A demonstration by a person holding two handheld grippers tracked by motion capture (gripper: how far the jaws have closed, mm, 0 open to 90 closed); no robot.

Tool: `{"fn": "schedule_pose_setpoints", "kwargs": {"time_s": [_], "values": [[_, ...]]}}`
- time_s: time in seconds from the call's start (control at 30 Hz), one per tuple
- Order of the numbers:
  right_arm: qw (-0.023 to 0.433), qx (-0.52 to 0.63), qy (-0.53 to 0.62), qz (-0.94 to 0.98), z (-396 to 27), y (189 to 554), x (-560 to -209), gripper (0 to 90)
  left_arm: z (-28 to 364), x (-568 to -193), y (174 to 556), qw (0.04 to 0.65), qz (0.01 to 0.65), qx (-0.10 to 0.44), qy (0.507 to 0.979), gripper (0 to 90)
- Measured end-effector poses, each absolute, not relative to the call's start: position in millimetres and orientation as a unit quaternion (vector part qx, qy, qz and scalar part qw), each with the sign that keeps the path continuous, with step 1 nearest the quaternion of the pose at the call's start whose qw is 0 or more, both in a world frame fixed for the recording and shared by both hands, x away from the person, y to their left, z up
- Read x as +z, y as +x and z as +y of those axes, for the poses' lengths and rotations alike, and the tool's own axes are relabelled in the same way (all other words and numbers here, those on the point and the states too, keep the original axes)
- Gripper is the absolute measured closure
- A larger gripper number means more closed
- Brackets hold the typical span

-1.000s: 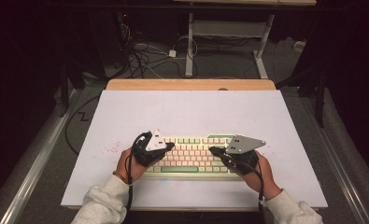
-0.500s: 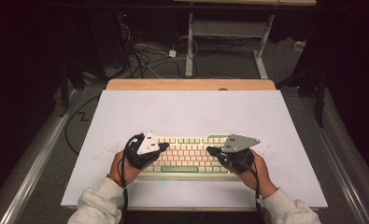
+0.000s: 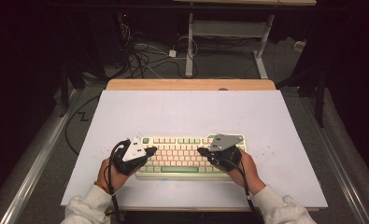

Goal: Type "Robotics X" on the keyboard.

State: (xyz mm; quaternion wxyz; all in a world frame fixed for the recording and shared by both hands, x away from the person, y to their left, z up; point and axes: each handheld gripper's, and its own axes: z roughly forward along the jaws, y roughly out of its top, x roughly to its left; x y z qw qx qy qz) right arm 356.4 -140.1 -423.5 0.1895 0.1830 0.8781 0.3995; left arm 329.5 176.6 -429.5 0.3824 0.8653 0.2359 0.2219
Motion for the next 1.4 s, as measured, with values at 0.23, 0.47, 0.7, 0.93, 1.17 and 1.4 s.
{"fn": "schedule_pose_setpoints", "kwargs": {"time_s": [0.23, 0.47, 0.7, 0.93, 1.17, 1.4], "values": [[0.189, 0.387, 0.178, 0.885, -127, 362, -427, 90.0, 190, -434, 320, 0.379, 0.249, 0.219, 0.864, 87.5], [0.182, 0.365, 0.175, 0.896, -113, 370, -435, 90.0, 199, -437, 313, 0.379, 0.258, 0.216, 0.862, 87.4], [0.184, 0.346, 0.174, 0.903, -106, 376, -442, 90.0, 200, -440, 311, 0.375, 0.258, 0.211, 0.865, 87.4], [0.185, 0.338, 0.176, 0.906, -104, 379, -445, 90.0, 201, -441, 312, 0.376, 0.257, 0.209, 0.865, 87.4], [0.185, 0.335, 0.178, 0.907, -103, 381, -447, 90.0, 200, -441, 312, 0.376, 0.256, 0.207, 0.866, 87.4], [0.187, 0.335, 0.176, 0.906, -101, 381, -447, 90.0, 200, -442, 313, 0.373, 0.255, 0.205, 0.868, 87.4]]}}
